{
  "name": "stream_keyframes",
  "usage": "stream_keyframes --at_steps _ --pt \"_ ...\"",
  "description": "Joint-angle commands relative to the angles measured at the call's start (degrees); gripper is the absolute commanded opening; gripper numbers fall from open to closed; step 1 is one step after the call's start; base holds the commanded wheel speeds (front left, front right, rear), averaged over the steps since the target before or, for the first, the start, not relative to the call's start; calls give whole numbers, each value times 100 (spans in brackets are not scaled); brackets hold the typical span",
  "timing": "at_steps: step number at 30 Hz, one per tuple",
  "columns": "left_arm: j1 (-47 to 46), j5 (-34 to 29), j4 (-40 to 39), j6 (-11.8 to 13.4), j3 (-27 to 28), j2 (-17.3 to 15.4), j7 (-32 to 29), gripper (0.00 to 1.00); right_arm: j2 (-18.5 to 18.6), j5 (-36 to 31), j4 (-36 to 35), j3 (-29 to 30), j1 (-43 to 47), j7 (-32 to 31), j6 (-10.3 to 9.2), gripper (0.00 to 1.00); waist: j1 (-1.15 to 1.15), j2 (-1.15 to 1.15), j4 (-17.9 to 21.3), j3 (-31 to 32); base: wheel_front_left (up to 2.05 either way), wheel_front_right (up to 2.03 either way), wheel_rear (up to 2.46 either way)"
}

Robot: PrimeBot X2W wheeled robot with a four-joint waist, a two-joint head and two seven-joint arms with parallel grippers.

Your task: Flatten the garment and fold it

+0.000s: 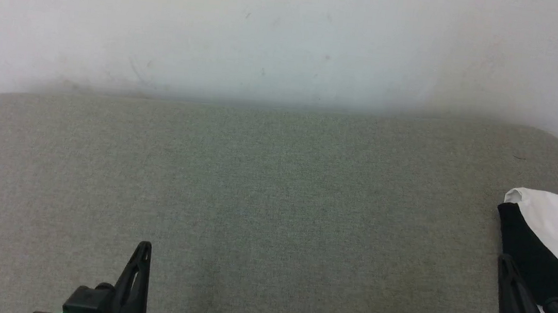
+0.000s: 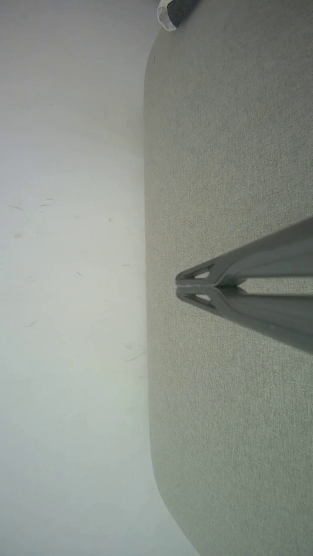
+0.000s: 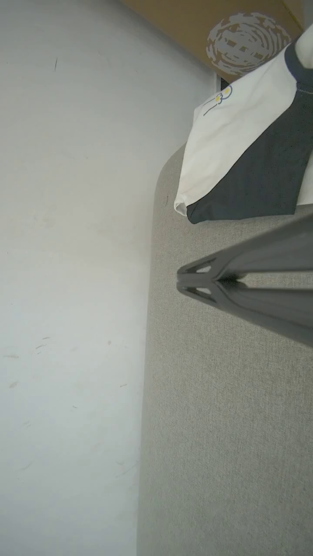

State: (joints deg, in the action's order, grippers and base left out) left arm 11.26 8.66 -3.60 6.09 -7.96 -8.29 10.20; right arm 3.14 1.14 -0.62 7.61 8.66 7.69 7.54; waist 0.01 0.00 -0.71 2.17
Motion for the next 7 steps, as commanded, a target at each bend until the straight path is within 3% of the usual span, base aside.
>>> stream_keyframes --at_steps 1,7 --pt "-106 -83 33 -32 47 33 -33 0 -8 -25 6 -23 -85 -18 -2 0 0 0 0 -2 0 0 0" --pt "-178 -139 56 -73 100 69 -103 0 -10 -31 10 -75 -141 -72 -2 0 0 0 5 -17 0 0 0"
